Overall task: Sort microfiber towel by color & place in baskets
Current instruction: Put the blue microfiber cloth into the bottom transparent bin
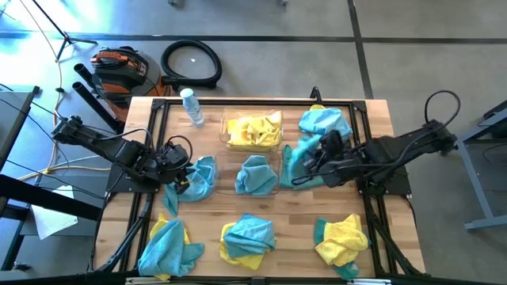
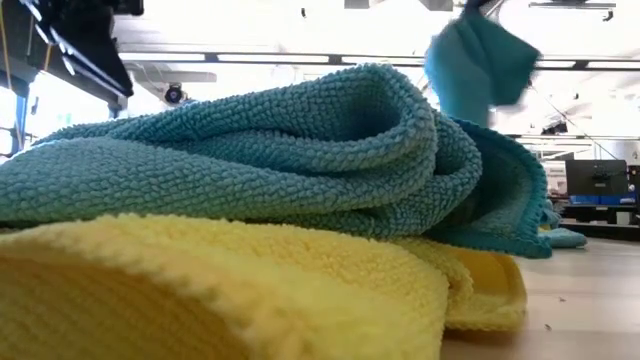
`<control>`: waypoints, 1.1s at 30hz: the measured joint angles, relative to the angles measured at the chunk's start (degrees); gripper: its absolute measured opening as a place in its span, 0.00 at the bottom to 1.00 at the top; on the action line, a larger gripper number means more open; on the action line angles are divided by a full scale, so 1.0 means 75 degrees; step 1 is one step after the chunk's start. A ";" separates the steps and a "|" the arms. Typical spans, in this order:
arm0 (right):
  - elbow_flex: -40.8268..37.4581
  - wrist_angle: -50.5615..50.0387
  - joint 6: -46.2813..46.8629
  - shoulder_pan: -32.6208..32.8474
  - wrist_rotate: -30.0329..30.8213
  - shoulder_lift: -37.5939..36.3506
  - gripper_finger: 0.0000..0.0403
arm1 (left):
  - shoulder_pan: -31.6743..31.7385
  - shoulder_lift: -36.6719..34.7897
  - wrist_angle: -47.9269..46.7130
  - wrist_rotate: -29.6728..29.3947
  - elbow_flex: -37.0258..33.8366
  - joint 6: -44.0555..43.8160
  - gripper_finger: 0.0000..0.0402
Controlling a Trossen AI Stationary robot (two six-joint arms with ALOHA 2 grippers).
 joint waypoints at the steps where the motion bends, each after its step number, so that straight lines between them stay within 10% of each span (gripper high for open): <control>1: 0.0229 0.0270 -0.0323 0.0017 0.0202 0.0045 0.00 | 0.0001 -0.0070 0.0002 0.0002 -0.0072 -0.0050 0.25; 11: 0.1883 0.3136 -0.3812 -0.0306 0.0245 0.1646 0.00 | 0.0003 -0.0663 -0.0044 0.0056 -0.0264 0.0254 0.25; 28: 0.4209 0.3262 -0.4028 -0.1276 -0.0682 0.5756 0.00 | 0.0003 -0.1427 -0.0051 0.0274 -0.0264 0.0497 0.25; 33: 0.4816 0.3296 -0.3846 -0.1474 -0.2019 0.6703 0.00 | 0.0006 -0.1447 -0.0056 0.0500 -0.0264 0.0500 0.25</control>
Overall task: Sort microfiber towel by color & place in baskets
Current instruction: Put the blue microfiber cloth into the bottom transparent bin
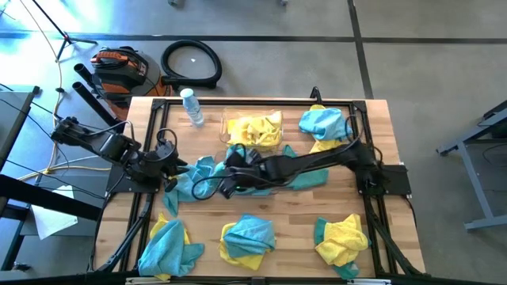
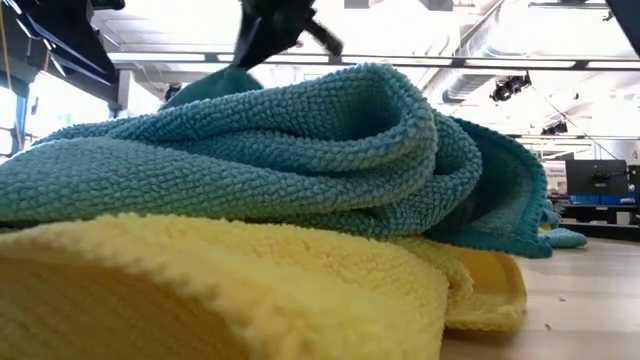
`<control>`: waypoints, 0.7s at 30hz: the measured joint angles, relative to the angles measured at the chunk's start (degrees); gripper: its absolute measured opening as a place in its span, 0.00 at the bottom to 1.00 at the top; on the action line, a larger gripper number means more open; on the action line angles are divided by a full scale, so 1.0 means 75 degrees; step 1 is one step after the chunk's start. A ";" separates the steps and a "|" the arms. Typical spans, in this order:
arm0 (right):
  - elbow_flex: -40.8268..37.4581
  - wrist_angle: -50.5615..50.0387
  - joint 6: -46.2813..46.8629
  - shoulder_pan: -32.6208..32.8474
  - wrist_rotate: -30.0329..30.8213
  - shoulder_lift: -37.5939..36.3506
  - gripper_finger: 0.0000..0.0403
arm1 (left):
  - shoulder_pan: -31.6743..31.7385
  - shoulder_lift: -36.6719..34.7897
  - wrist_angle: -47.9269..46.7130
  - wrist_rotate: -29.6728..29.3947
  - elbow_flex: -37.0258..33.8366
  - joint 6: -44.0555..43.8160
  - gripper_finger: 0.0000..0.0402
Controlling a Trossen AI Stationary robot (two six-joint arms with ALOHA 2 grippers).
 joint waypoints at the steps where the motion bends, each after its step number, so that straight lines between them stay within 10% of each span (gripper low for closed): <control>1: 0.0100 0.0003 0.0100 -0.0033 -0.0248 0.0152 0.00 | 0.0000 0.0006 -0.0002 0.0031 0.0000 0.0000 0.25; 21: 0.0719 -0.0757 0.1653 -0.0974 -0.2726 0.1744 0.00 | 0.0000 0.0004 0.0000 0.0173 0.0009 0.0006 0.25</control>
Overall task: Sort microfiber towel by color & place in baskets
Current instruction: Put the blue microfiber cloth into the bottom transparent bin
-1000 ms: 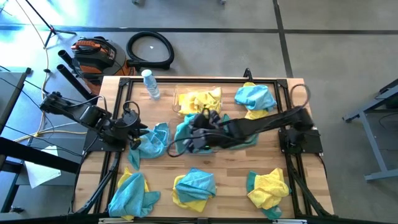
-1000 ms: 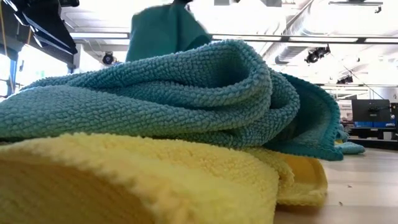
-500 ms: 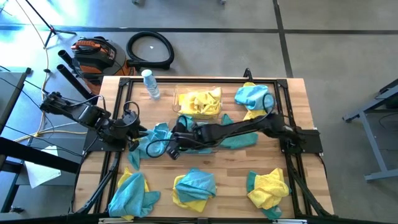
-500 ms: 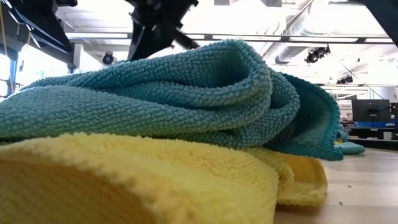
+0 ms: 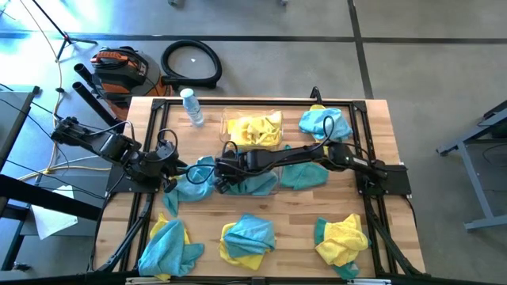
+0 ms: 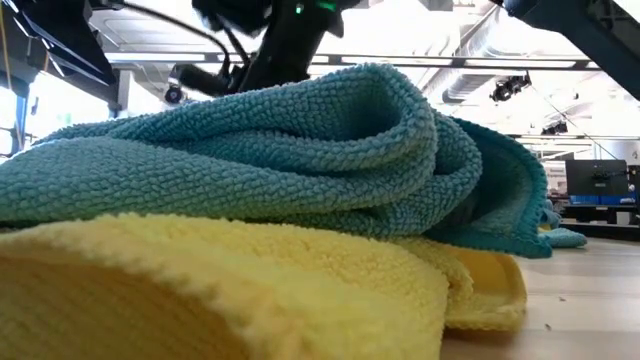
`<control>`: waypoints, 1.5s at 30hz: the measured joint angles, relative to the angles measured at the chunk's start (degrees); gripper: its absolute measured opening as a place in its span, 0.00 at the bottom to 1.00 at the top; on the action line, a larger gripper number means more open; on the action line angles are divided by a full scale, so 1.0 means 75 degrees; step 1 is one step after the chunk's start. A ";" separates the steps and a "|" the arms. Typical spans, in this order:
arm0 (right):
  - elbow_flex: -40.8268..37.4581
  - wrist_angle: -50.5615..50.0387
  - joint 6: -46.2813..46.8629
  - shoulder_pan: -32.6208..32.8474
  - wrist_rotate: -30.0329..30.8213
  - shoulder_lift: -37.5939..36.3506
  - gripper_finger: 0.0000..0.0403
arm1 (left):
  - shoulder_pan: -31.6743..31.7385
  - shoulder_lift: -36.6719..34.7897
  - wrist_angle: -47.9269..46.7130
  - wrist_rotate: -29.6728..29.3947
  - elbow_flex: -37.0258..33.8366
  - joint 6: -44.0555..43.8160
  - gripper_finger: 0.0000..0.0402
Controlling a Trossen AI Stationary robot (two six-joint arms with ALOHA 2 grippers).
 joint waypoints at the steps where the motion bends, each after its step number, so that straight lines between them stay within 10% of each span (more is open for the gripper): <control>1: 0.0000 0.0002 -0.0004 -0.0015 -0.0059 0.0023 0.00 | 0.0000 0.0000 -0.0003 0.0000 0.0000 0.0032 0.25; 26: 0.1720 -0.1232 -0.0489 0.0014 -0.0294 0.0069 0.39 | 0.0000 0.0000 -0.0007 0.0238 0.0000 0.0217 0.25; 45: 0.0358 -0.4536 0.0209 0.1662 0.2138 -0.2008 0.04 | -0.0003 0.1107 0.1447 0.0735 0.0034 -0.0300 0.24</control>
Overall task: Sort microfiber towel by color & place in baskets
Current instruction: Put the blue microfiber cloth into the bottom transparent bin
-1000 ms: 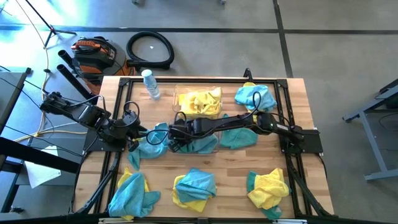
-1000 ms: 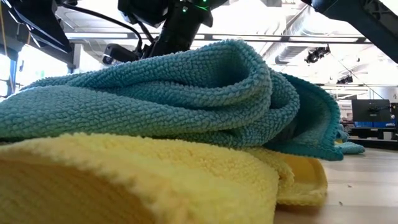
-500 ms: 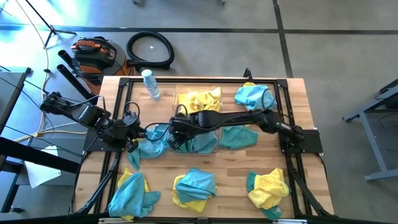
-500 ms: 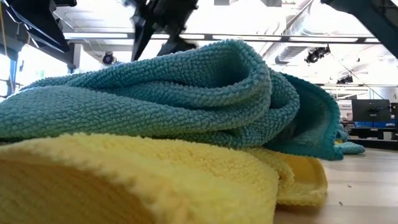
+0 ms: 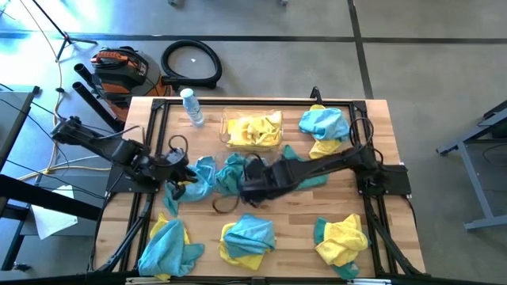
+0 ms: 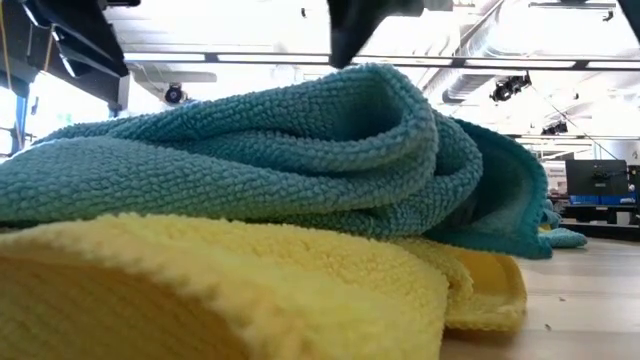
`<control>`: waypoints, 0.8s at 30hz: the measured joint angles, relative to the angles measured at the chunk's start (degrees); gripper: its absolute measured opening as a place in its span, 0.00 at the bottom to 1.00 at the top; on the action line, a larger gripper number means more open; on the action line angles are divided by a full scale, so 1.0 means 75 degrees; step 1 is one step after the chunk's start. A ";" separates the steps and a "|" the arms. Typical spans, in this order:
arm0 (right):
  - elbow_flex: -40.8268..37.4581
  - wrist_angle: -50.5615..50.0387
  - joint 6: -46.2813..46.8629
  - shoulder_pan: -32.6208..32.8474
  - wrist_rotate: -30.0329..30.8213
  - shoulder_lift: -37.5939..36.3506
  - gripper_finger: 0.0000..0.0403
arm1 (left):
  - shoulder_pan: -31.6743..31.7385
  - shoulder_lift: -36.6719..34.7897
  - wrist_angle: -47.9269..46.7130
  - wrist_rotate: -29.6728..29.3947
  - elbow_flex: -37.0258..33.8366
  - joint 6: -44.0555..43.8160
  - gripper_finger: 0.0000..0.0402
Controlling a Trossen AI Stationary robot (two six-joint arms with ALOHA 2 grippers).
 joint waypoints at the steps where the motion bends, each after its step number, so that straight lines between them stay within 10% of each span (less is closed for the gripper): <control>1: -0.0271 0.0060 0.0091 0.0115 0.0006 -0.0148 0.04 | -0.0006 0.0222 0.0099 0.0011 0.0058 -0.0003 0.24; 15: -0.6227 0.3265 0.2602 0.2038 0.0525 -0.4173 0.00 | -0.0657 0.3737 0.0398 0.0065 0.2683 -0.0276 0.16; 24: -0.8315 0.4293 0.3779 0.3242 0.0894 -0.5609 0.00 | -0.1232 0.5992 -0.0155 -0.0353 0.4999 -0.1071 0.16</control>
